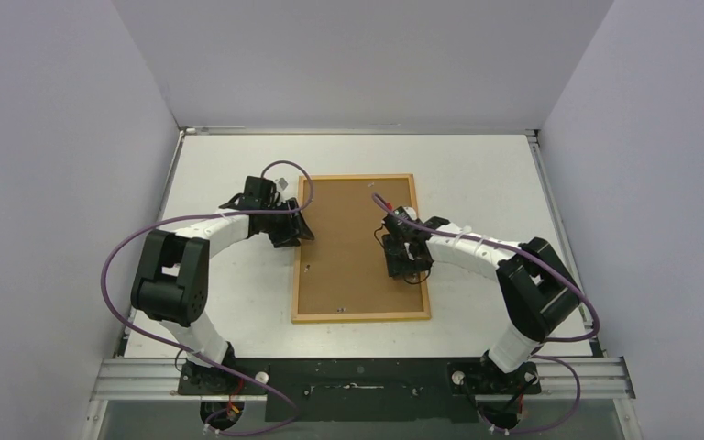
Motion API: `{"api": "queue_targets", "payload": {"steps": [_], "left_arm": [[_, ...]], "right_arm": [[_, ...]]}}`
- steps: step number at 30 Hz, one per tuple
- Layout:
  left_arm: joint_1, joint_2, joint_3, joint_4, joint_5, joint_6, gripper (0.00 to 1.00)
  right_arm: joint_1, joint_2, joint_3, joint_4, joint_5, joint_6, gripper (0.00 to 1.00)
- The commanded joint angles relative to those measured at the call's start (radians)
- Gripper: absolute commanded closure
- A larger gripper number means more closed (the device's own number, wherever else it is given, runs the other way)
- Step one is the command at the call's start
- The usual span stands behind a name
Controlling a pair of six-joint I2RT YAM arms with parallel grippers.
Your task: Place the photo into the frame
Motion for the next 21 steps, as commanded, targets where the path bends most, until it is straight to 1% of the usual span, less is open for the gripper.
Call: {"api": "queue_targets", "payload": {"steps": [1, 10, 21], "left_arm": [[0.017, 0.020, -0.013, 0.018, -0.010, 0.002, 0.53], [0.026, 0.028, -0.012, 0.016, -0.005, 0.001, 0.53], [0.027, 0.037, -0.013, 0.022, 0.010, -0.001, 0.54]], "right_arm": [[-0.019, -0.020, -0.030, -0.004, -0.002, -0.009, 0.54], [-0.068, -0.034, -0.053, 0.002, -0.007, -0.016, 0.54], [-0.080, -0.060, -0.071, -0.011, -0.045, -0.041, 0.54]]}}
